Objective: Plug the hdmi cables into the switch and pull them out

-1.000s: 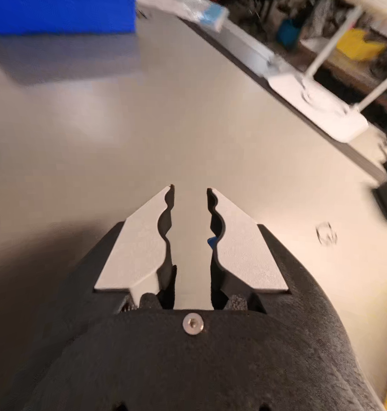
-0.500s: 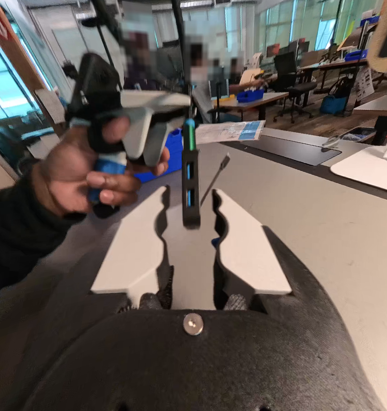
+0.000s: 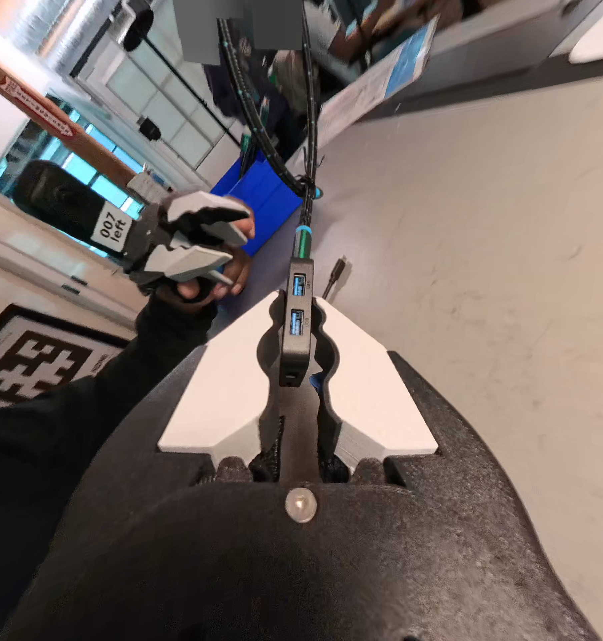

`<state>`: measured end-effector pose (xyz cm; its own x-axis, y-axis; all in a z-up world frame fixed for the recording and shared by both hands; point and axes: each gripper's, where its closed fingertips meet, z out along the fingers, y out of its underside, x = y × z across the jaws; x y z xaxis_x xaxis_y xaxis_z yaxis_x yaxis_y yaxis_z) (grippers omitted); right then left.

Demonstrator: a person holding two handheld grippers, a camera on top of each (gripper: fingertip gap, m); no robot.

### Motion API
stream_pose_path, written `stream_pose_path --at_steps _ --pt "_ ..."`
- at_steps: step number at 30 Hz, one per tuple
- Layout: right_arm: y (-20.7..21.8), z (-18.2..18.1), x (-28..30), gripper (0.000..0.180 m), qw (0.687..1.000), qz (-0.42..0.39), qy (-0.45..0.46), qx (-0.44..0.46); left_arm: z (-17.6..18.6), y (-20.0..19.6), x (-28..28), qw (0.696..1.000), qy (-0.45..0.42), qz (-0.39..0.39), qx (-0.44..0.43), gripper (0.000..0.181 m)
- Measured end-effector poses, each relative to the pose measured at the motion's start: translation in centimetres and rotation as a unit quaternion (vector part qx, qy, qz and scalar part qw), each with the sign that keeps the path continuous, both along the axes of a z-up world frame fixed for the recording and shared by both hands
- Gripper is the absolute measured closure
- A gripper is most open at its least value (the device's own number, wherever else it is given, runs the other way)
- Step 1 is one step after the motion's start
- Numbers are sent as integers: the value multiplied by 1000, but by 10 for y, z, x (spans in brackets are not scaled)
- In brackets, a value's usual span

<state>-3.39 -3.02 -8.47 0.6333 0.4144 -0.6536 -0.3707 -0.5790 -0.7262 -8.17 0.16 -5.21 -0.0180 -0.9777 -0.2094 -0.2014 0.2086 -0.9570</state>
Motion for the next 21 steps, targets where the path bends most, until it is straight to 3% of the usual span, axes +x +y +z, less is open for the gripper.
stream_pose_path --at_steps 3,6,11,16,21 --pt "-9 -11 -11 167 998 44 -13 -32 -12 -12 6 992 21 -23 119 149" --pt "-14 -15 -18 167 997 65 -24 -44 -27 -24 10 966 63 -36 248 149" --pt "-20 -12 -27 167 994 91 -41 -35 -44 -25 18 924 108 -23 365 148" --pt "-21 -8 -30 166 993 97 -63 -9 -50 -29 23 899 114 -16 422 155" --pt "-4 15 -7 158 992 9 -97 81 -45 -18 24 931 113 42 343 160"
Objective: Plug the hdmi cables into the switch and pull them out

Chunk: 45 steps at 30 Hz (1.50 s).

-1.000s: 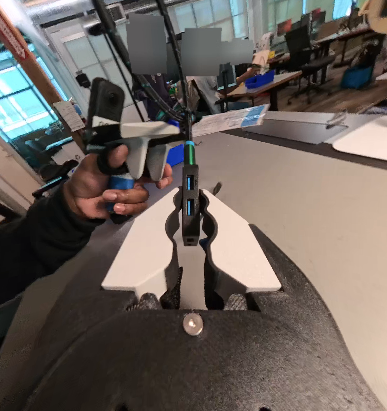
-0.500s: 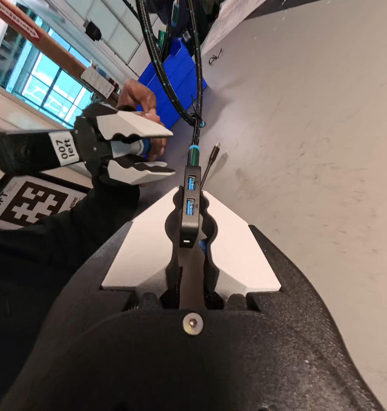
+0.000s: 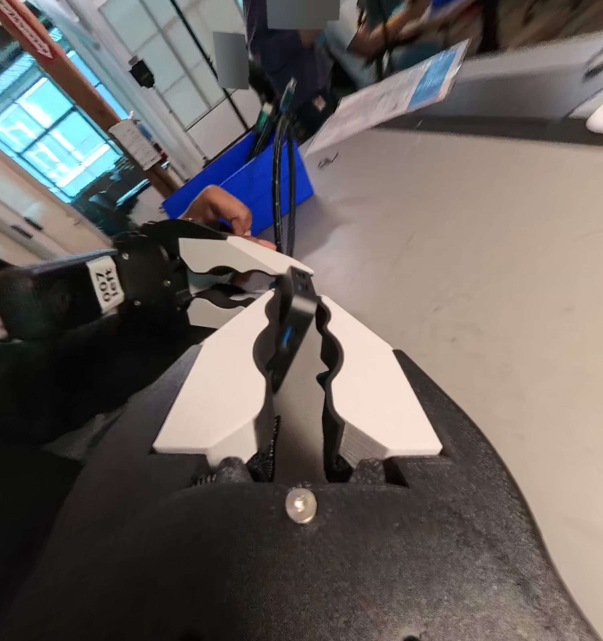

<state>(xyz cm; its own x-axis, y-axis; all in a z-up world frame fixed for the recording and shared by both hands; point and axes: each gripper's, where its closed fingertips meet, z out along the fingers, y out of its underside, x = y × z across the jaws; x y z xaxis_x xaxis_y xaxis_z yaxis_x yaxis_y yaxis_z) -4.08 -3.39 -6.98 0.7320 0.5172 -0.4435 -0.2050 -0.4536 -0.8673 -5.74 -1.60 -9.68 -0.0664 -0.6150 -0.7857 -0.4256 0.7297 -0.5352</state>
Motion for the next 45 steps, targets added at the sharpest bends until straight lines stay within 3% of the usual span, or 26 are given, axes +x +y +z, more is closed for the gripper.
stream_pose_path --at_steps 1,2,8,14,25,30,33,40,45 --pt "1 4 5 152 999 -15 -24 23 4 8 -2 999 -14 24 -17 152" --pt "2 6 9 146 998 -26 -46 42 7 14 -3 998 -24 42 -38 159" --pt "6 -2 2 109 978 -47 -179 100 3 29 -4 988 -42 112 -94 160" --pt "11 -23 -8 83 928 -59 -337 149 -8 17 5 987 -27 104 -124 160" --pt "8 -17 0 83 879 -45 -425 212 -7 12 5 993 -16 84 -86 160" --pt "3 -27 -7 73 863 -4 -455 221 -9 0 5 999 7 42 -24 153" --pt "-4 -31 -9 92 863 29 -451 224 -13 -8 6 1000 19 16 -16 153" --pt "-19 -43 -8 102 871 99 -431 213 -20 -18 5 998 41 -35 25 160" --pt "-8 -40 -4 102 869 42 -453 195 -13 -7 7 1000 21 17 1 155"
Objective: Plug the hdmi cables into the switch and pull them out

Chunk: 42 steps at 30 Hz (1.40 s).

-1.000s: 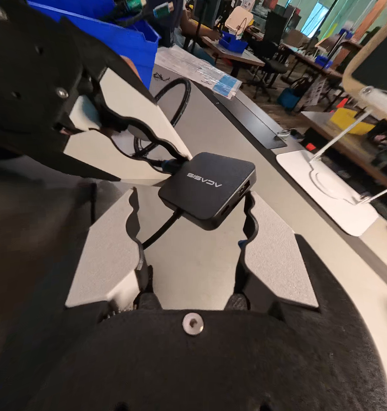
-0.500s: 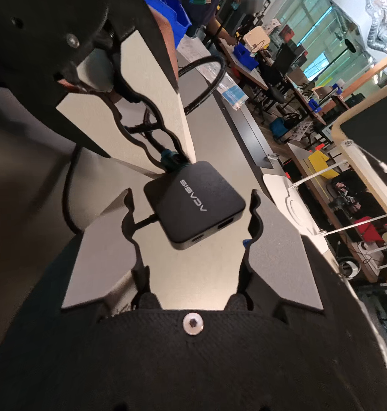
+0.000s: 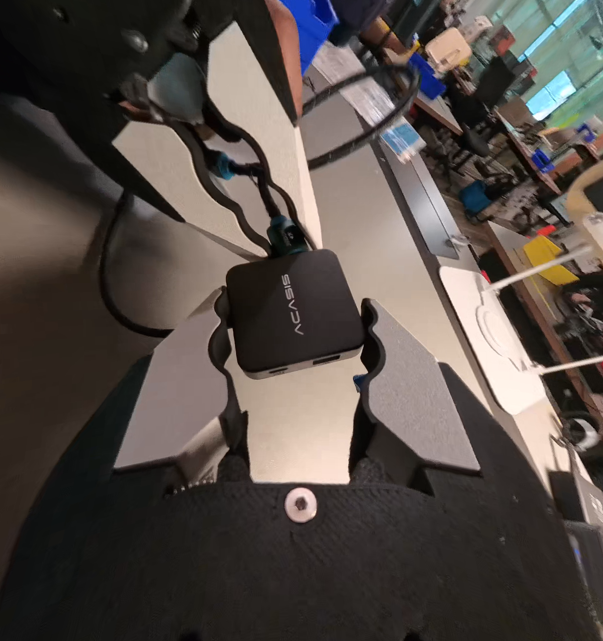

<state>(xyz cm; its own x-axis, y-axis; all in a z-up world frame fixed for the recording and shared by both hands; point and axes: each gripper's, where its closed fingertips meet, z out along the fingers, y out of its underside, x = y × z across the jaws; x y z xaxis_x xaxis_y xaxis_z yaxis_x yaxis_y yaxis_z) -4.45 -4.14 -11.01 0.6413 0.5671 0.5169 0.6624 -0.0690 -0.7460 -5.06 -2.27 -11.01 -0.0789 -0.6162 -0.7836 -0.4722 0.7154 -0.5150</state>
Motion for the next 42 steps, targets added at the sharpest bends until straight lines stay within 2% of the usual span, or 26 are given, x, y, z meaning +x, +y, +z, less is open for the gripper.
stream_pose_path --at_steps 2,6,9,15,20,25,29,31,33,34,37,42 --pt "-2 -5 -3 103 1000 0 -10 -11 -5 1 -2 1000 11 -4 11 159" --pt "-26 9 -16 104 994 103 42 -9 -4 -23 -10 994 10 -109 -14 159" --pt "-33 4 -12 104 993 115 31 -17 -5 -33 -7 993 22 -119 -5 159" --pt "-16 2 -6 103 999 42 10 -5 -6 -14 -3 998 14 -60 -13 159" --pt "-28 1 -8 104 994 89 56 -39 -10 -26 -5 994 24 -101 -25 159" --pt "-16 -6 -3 103 999 35 22 -33 -14 -13 -2 998 31 -51 -28 159" --pt "-28 -7 -2 103 992 80 67 -68 -18 -21 -4 996 39 -76 -40 159" --pt "-36 -4 7 103 988 96 92 -77 -16 0 -9 998 41 -33 -21 160" --pt "-34 0 24 103 989 70 111 -70 -4 14 -16 998 5 -15 -66 155" --pt "-32 2 32 103 989 52 117 -66 0 20 -18 997 -6 -5 -81 161" --pt "-23 18 46 103 988 2 147 -42 -8 27 -18 996 7 11 -86 160" --pt "-26 79 80 103 973 -84 213 32 -19 32 -17 995 18 18 -97 161"
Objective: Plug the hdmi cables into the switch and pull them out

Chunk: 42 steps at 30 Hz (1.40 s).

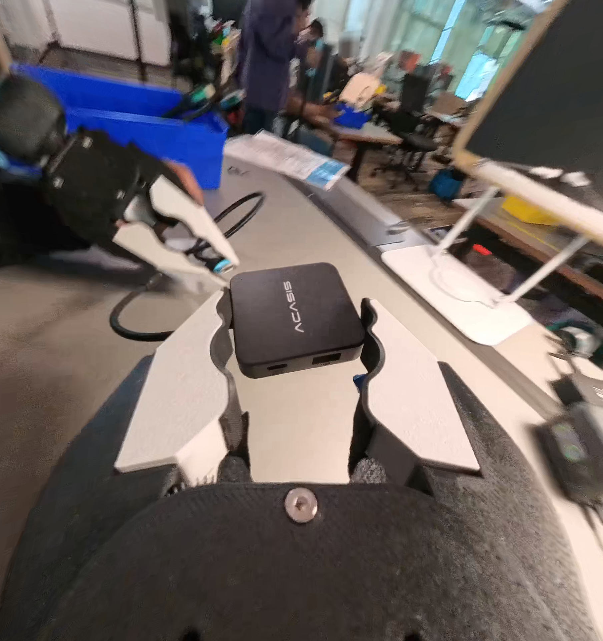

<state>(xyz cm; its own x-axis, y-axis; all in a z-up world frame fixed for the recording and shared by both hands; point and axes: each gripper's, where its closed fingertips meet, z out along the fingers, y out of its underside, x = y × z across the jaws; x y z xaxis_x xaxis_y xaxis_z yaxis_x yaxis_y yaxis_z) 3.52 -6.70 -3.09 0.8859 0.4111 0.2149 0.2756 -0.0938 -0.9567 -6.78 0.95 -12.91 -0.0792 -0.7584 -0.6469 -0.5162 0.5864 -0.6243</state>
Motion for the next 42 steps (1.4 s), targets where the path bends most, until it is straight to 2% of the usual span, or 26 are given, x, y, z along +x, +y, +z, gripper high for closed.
stream_pose_path --at_steps 4,8,11,16,23,33,38,42 --pt "-29 69 93 103 986 -152 29 58 1 8 -3 1000 -2 18 -2 161" --pt "-80 98 227 104 937 -343 -31 50 8 11 -3 999 -13 31 0 161" --pt "-110 81 307 104 905 -426 -11 19 12 12 -3 999 -18 37 4 160" --pt "-142 5 380 103 861 -498 8 -100 14 13 -5 999 -25 41 7 161" --pt "-131 -51 389 103 848 -478 -76 -215 10 15 -4 999 -20 44 -2 161" --pt "-126 -69 380 104 819 -418 -165 -358 9 14 -5 999 -15 43 0 161" --pt "-126 -68 380 101 814 -410 -175 -372 9 12 -5 999 -10 39 4 162" --pt "-127 -49 378 101 827 -427 -160 -330 12 12 -5 999 -17 38 -3 162"
